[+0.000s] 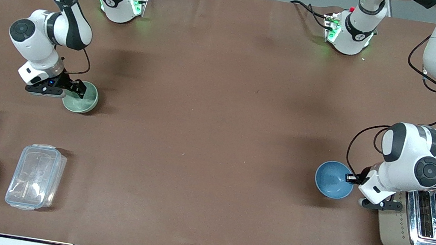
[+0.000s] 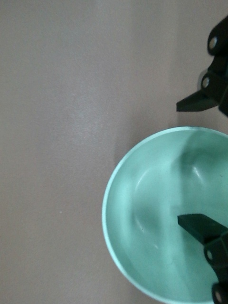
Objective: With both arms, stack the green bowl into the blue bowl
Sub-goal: 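Reach the right gripper to the green bowl while the left gripper reaches the blue bowl, then slide the blue bowl with the left gripper toward the green bowl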
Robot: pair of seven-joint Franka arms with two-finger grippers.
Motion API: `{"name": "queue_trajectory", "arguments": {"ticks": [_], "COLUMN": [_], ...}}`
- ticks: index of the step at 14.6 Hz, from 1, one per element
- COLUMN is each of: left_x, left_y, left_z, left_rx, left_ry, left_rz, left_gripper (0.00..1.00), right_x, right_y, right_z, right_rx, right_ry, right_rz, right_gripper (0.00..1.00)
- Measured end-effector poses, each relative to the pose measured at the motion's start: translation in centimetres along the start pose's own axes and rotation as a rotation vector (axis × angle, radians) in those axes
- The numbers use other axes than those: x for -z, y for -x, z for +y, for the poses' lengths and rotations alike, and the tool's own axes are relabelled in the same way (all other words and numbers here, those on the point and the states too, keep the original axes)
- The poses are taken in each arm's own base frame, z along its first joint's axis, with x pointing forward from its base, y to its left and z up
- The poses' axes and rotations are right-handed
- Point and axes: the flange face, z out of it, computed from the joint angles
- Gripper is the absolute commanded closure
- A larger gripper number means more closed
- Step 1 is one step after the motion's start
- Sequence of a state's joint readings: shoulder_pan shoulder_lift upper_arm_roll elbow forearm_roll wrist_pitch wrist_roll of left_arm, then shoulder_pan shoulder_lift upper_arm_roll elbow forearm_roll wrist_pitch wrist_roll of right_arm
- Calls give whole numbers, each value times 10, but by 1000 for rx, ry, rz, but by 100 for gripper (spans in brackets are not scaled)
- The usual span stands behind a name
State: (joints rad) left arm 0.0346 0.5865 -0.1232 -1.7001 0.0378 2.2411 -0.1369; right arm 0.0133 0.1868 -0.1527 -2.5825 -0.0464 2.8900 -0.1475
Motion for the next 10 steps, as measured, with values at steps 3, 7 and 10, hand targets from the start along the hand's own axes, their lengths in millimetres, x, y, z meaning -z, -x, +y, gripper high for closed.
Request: {"name": "queue_trajectory", "arguments": {"ticks": [3, 7, 10], "left_x": [27, 43, 38], "left_y": [6, 43, 89], "left_z": [61, 194, 299], "left_rx": [20, 111, 171], "left_ry": [51, 121, 129], "left_rz": [29, 13, -10], "left_gripper": [100, 100, 100], "right_x": [-2, -2, 15], "right_y": [1, 1, -5], "right_z": [0, 0, -2], "right_rx": [4, 12, 16], "right_ry": [0, -1, -12], "right_rz": [-6, -7, -41], "right_gripper": [100, 100, 100]}}
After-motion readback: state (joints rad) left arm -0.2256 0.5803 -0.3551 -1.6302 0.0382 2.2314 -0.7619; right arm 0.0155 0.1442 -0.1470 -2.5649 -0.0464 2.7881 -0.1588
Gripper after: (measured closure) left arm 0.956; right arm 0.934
